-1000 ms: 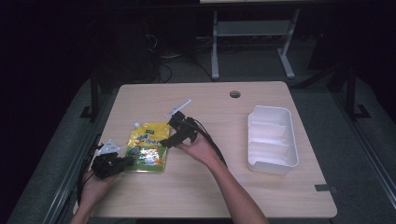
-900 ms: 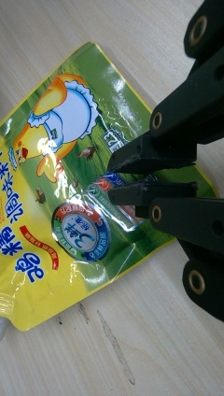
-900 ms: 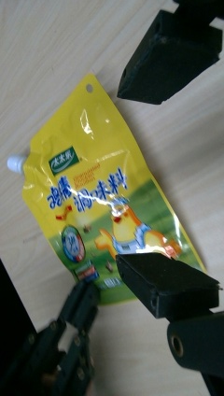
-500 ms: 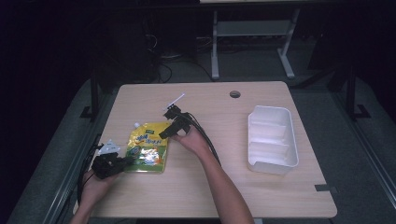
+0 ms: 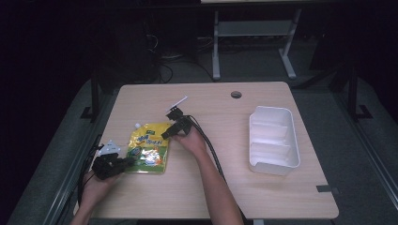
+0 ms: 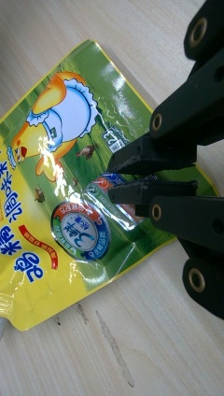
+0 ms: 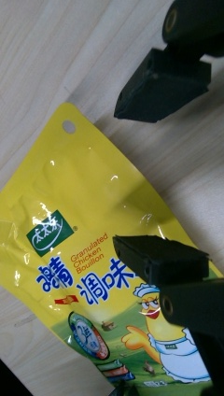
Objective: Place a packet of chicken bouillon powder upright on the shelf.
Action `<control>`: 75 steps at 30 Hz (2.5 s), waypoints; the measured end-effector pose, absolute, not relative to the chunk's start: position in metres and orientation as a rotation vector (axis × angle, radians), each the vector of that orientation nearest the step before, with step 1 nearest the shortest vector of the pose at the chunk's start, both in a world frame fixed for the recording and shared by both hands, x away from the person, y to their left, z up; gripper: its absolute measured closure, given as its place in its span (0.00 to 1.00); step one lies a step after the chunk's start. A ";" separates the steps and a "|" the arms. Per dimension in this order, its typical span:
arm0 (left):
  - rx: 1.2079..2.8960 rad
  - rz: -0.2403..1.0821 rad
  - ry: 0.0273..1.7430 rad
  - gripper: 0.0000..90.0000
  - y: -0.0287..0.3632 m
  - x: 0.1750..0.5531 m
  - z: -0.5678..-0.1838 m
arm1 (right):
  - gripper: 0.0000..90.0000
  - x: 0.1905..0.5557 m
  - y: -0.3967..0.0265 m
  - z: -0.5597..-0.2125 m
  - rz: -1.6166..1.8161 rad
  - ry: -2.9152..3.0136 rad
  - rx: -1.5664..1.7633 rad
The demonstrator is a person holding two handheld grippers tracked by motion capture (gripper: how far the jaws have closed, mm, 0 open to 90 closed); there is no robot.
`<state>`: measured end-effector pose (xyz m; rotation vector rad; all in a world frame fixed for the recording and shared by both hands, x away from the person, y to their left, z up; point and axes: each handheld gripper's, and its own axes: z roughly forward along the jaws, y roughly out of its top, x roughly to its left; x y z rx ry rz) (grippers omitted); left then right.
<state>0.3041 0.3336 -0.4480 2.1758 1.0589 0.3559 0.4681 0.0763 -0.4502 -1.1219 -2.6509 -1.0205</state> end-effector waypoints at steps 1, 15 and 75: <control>2.172 0.356 1.060 0.93 0.334 0.304 -0.448 | 0.40 0.469 0.076 -0.451 -1.030 -2.634 -1.118; 2.166 0.348 1.066 0.93 0.334 0.305 -0.449 | 0.74 0.466 0.076 -0.443 -1.145 -2.546 -1.047; 1.791 0.075 0.991 0.55 0.363 0.310 -0.438 | 1.00 0.378 0.043 -0.350 -1.465 -2.672 -0.542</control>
